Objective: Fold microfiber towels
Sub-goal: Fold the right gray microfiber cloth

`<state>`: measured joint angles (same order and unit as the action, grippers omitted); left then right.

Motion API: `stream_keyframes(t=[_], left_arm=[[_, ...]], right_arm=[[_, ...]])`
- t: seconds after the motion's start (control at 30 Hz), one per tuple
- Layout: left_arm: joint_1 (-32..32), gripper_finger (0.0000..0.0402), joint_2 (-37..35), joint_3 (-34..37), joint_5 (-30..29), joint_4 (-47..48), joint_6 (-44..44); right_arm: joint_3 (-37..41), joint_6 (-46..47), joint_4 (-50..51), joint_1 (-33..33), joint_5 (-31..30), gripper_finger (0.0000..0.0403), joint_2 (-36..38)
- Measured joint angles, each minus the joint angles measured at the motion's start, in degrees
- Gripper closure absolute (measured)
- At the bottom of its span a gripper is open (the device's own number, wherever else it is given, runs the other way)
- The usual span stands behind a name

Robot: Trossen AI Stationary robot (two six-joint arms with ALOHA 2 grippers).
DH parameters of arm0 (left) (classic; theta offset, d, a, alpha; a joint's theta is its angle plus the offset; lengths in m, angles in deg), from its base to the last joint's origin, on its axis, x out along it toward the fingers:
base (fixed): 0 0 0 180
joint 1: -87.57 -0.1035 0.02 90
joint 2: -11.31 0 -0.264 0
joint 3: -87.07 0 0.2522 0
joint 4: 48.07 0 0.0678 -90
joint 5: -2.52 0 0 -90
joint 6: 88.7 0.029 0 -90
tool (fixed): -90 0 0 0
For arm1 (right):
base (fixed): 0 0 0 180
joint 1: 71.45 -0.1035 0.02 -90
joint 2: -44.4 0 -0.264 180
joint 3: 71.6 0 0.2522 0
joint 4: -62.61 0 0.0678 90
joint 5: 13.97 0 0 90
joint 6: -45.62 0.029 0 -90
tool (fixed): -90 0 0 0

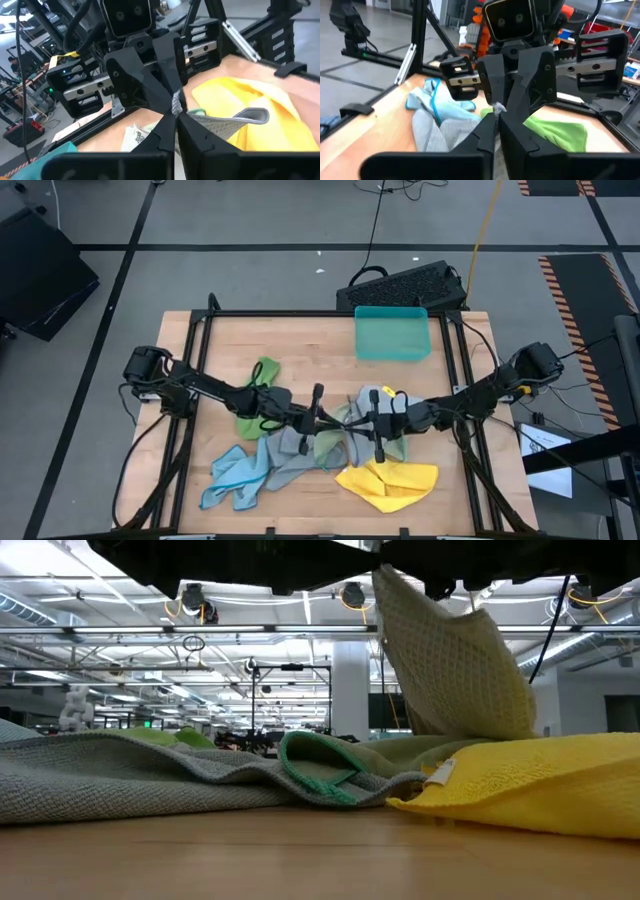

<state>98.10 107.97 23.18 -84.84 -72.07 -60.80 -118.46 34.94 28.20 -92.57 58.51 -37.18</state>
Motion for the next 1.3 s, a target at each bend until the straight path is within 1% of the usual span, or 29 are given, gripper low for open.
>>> stream_keyframes(t=[0.07,0.17,0.37,0.47,0.53,0.67,0.83,1.0,1.1,1.3], left_arm=[[0.0,0.0386,0.0,0.0,-0.1,2.2,1.2],[0.1,0.0395,0.0,0.0,0.5,6.2,3.4],[0.8,0.0390,0.0,0.0,0.9,11.1,7.6],[1.4,0.0396,0.0,0.0,3.6,13.7,10.5],[1.9,0.0396,0.0,0.0,4.4,14.9,11.7],[2.4,0.0390,0.0,0.0,4.9,15.7,13.4],[2.5,0.0397,0.0,0.0,5.0,15.8,13.4],[2.4,0.0391,0.0,0.0,5.0,15.8,13.4],[2.5,0.0397,0.0,0.0,5.0,15.7,13.4],[2.4,0.0388,0.0,0.0,5.0,15.6,13.0]], right_arm=[[0.0,0.3,2.4,-0.4,-0.2,0.0358,0.5],[0.0,2.4,5.5,-0.4,-1.1,0.0321,1.8],[0.0,10.1,14.4,-0.2,-7.7,0.0248,5.3],[0.0,12.8,16.7,0.5,-7.9,0.0223,5.3],[0.0,14.2,16.8,1.2,-8.0,0.0211,4.8],[0.1,17.0,16.6,3.2,-7.8,0.0196,2.9],[0.0,21.2,16.4,6.3,-7.7,0.0179,2.3],[0.0,22.0,16.3,7.6,-0.5,0.0168,2.2],[0.0,22.0,15.7,8.1,-0.3,0.0168,1.3],[0.0,22.0,7.1,9.6,0.5,0.0171,-4.5]])
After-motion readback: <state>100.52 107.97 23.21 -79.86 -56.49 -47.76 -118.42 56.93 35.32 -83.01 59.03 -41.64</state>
